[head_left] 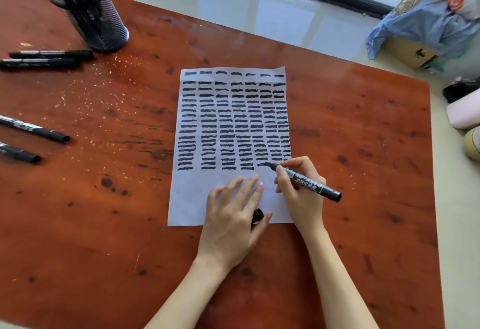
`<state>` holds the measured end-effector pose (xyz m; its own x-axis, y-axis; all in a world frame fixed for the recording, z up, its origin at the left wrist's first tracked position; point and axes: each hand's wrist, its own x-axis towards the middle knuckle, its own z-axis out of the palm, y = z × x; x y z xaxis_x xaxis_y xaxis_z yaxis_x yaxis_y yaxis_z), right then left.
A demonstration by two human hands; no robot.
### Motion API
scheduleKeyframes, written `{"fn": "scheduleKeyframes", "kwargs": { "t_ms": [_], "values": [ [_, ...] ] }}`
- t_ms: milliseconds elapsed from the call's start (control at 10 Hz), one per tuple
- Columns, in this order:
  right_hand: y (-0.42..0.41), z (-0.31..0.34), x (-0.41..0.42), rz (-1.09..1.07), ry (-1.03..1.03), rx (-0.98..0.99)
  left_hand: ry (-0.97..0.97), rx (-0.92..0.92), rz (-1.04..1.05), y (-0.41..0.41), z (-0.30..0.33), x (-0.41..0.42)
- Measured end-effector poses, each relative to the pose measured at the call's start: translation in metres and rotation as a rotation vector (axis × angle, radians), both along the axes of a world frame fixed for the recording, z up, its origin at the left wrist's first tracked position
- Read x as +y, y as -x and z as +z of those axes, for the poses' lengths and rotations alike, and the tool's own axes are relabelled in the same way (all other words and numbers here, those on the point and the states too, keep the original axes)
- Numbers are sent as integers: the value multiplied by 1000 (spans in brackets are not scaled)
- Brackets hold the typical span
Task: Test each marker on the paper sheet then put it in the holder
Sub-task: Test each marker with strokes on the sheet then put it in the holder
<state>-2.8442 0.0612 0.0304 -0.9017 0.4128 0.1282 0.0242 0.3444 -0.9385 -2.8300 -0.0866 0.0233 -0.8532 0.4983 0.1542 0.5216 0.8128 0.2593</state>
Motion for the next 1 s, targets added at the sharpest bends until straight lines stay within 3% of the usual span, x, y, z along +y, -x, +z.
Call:
{"fn": "scheduleKeyframes", "kwargs": {
  "t_ms": [200,1000],
  "values": [
    [1,-4,-2,28,-156,18,-9,7,4,0,1,0],
    [1,-10,-2,47,-179,28,-24,-20,5,0,1,0]
  ]
}}
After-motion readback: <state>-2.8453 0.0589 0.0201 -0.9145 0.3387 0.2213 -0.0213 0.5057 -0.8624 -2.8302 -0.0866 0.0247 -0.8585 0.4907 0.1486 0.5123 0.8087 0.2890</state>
